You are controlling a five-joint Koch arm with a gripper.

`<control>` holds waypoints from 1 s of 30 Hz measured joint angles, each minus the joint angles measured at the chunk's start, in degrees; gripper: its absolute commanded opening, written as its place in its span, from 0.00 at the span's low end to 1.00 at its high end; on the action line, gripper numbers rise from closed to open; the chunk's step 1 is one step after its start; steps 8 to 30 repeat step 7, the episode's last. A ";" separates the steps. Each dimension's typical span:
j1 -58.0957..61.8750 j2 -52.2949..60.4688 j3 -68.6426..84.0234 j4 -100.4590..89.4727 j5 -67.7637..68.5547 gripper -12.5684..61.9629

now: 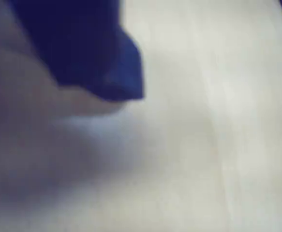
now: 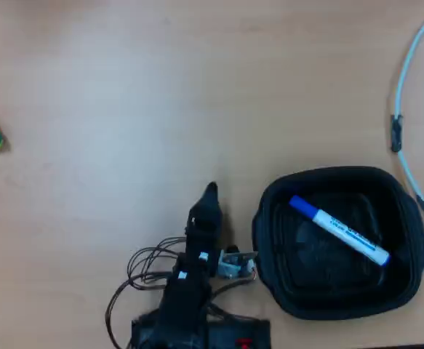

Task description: Pick up the blue pen and put it in the black bowl

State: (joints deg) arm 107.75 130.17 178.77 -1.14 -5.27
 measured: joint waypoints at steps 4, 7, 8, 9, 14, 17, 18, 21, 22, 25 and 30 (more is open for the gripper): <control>0.09 0.00 0.09 0.00 0.00 0.87; 0.26 0.00 0.09 0.00 0.00 0.87; 0.26 0.00 0.09 0.00 0.00 0.87; 0.26 0.00 0.09 0.00 0.00 0.87; 0.26 0.00 0.09 0.00 0.00 0.87; 0.26 0.00 0.09 0.00 0.00 0.87; 0.26 0.00 0.09 0.00 0.00 0.87; 0.26 0.00 0.09 0.00 0.00 0.87; 0.26 0.00 0.09 0.00 0.00 0.87; 0.26 0.00 0.09 0.00 0.00 0.87; 0.26 0.00 0.09 0.00 0.00 0.87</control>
